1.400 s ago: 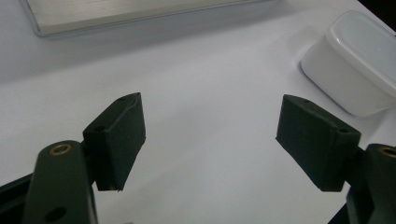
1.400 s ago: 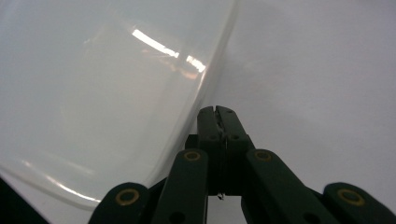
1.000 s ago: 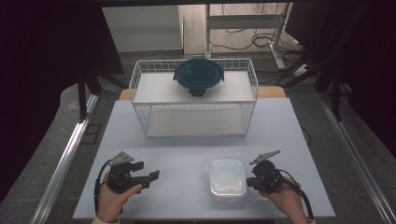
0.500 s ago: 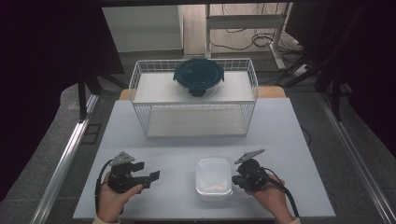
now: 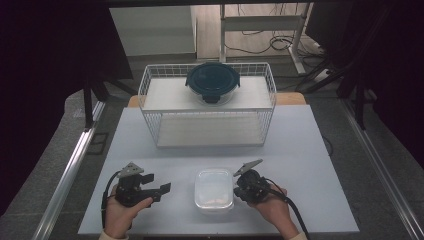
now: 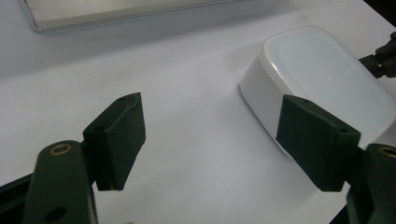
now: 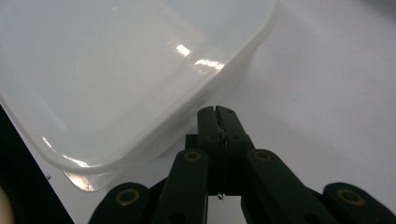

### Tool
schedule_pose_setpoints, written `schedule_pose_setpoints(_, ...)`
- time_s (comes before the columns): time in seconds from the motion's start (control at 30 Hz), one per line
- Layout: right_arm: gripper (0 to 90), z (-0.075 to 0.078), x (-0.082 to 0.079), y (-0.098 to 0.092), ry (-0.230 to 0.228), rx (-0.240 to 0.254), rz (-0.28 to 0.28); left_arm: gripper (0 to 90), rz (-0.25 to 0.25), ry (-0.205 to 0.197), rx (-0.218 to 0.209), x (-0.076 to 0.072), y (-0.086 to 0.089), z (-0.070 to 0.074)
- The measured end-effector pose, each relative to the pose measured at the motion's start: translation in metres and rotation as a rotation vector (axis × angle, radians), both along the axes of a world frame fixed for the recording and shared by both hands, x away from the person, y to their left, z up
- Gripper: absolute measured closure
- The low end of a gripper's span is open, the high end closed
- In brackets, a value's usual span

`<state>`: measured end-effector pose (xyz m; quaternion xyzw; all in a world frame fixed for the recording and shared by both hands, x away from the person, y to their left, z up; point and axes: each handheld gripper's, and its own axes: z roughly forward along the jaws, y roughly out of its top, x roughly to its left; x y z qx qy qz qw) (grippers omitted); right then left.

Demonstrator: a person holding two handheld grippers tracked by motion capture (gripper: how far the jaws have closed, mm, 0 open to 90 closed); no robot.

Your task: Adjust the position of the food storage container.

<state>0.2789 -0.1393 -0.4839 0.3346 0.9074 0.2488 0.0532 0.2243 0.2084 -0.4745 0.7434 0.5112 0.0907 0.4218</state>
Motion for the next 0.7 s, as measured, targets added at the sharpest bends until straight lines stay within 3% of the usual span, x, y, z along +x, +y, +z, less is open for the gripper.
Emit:
schedule_pose_setpoints(0.07, 88.6, 0.005, -0.001, -0.005, -0.023, 0.011, -0.017, 23.5, 0.003, -0.001, -0.003, 0.0, 0.001, 0.001)
schedule_pose_setpoints(0.2, 88.6, 0.03, -0.004, -0.014, -0.089, 0.065, -0.043, 23.6, 0.023, -0.002, -0.008, 0.0, 0.004, 0.001)
schedule_pose_setpoints(0.33, 88.3, 0.041, -0.005, -0.013, -0.096, 0.115, -0.043, 23.6, 0.024, -0.006, -0.014, -0.001, 0.006, 0.003)
schedule_pose_setpoints(0.43, 73.1, 0.039, -0.006, -0.019, -0.095, 0.216, -0.069, 23.6, 0.02, -0.014, -0.027, -0.002, 0.007, 0.005)
schedule_pose_setpoints(0.5, 51.8, 0.033, -0.007, -0.024, -0.081, 0.261, -0.077, 23.6, 0.021, -0.017, -0.027, -0.003, 0.007, 0.005)
schedule_pose_setpoints(0.53, 51.8, 0.033, -0.007, -0.024, -0.081, 0.261, -0.077, 23.7, 0.021, -0.017, -0.027, -0.003, 0.007, 0.005)
schedule_pose_setpoints(0.57, 40.5, 0.029, -0.01, -0.032, -0.093, 0.283, -0.097, 23.7, 0.027, -0.019, -0.029, -0.003, 0.007, 0.005)
schedule_pose_setpoints(0.6, 40.5, 0.029, -0.01, -0.032, -0.093, 0.283, -0.097, 23.8, 0.027, -0.019, -0.029, -0.003, 0.007, 0.005)
schedule_pose_setpoints(0.7, 29.6, 0.027, -0.01, -0.049, -0.101, 0.295, -0.143, 23.8, 0.029, -0.019, -0.035, -0.003, 0.007, 0.005)
